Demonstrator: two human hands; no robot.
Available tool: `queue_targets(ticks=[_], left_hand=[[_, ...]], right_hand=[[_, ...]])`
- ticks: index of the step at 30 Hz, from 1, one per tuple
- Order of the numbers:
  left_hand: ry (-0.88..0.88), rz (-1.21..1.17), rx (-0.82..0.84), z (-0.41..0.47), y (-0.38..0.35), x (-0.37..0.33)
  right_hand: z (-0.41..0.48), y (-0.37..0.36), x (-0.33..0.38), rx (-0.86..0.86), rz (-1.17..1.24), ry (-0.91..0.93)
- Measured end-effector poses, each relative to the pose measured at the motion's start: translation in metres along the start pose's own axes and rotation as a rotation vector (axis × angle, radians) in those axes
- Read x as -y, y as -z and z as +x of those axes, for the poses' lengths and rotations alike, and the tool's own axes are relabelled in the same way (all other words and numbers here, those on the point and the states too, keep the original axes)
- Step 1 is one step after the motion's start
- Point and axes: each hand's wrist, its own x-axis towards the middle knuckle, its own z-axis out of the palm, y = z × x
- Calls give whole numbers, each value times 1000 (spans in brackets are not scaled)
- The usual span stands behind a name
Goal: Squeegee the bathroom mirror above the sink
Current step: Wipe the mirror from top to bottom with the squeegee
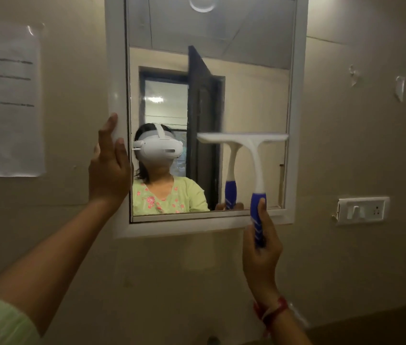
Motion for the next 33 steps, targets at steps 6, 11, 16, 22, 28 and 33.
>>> queue_targets(ticks=[6, 11, 16, 22, 28, 33], left_hand=[[-2, 13, -23, 0, -2, -2], [-10, -4, 4, 0, 0, 0], [-29, -15, 8, 1, 1, 0], [-34, -41, -2, 1, -1, 2], [-5, -46, 0, 0, -1, 2], [-13, -38, 2, 0, -2, 2]], right_hand=[[-42, 16, -7, 59, -73, -8], [22, 6, 9, 61, -26, 28], [9, 7, 5, 39, -38, 9], [-53, 21, 0, 97, -84, -52], [-12, 6, 10, 63, -76, -79], [-40, 20, -3, 94, -140, -86]])
